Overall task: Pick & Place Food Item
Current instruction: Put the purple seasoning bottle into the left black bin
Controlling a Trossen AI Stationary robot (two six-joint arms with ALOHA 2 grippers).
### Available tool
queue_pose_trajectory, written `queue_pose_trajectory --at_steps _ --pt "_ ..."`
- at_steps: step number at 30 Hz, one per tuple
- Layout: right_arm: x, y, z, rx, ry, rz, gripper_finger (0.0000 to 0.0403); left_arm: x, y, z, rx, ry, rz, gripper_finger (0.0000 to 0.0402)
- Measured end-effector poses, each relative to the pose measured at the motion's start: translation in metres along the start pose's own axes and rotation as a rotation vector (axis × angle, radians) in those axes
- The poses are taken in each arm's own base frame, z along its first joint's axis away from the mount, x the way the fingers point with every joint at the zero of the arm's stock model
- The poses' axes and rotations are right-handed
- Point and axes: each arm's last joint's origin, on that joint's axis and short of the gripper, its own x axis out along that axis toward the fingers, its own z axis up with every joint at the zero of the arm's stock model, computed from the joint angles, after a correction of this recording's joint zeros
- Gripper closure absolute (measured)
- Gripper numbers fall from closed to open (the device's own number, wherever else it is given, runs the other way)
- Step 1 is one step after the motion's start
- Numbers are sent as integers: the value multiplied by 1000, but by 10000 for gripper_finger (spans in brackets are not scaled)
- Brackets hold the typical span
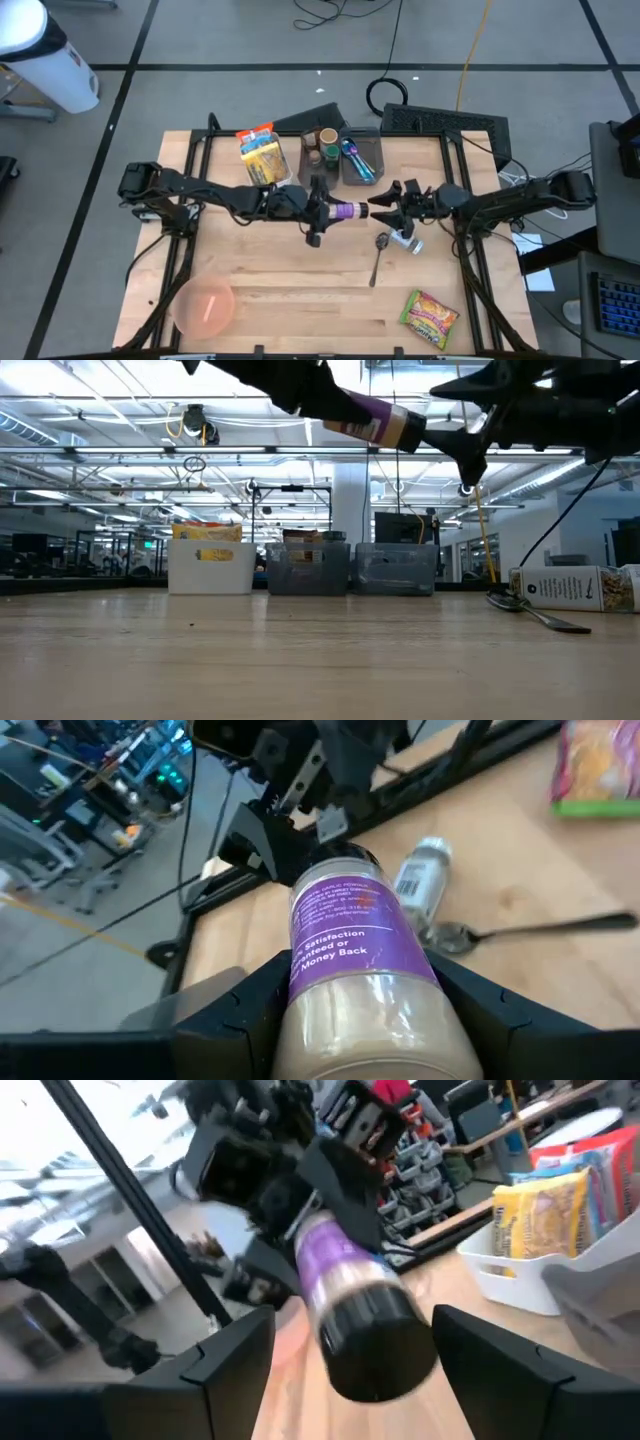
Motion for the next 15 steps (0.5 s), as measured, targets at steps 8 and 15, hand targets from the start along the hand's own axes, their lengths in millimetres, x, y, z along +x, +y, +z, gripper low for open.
queue_pose_trajectory --at_steps 8,15 --pt "4 -10 4 97 -14 51 139 -4 -8 10 114 62 75 208" --pt "11 -15 -4 138 2 41 139 -5 -9 11 141 73 99 214"
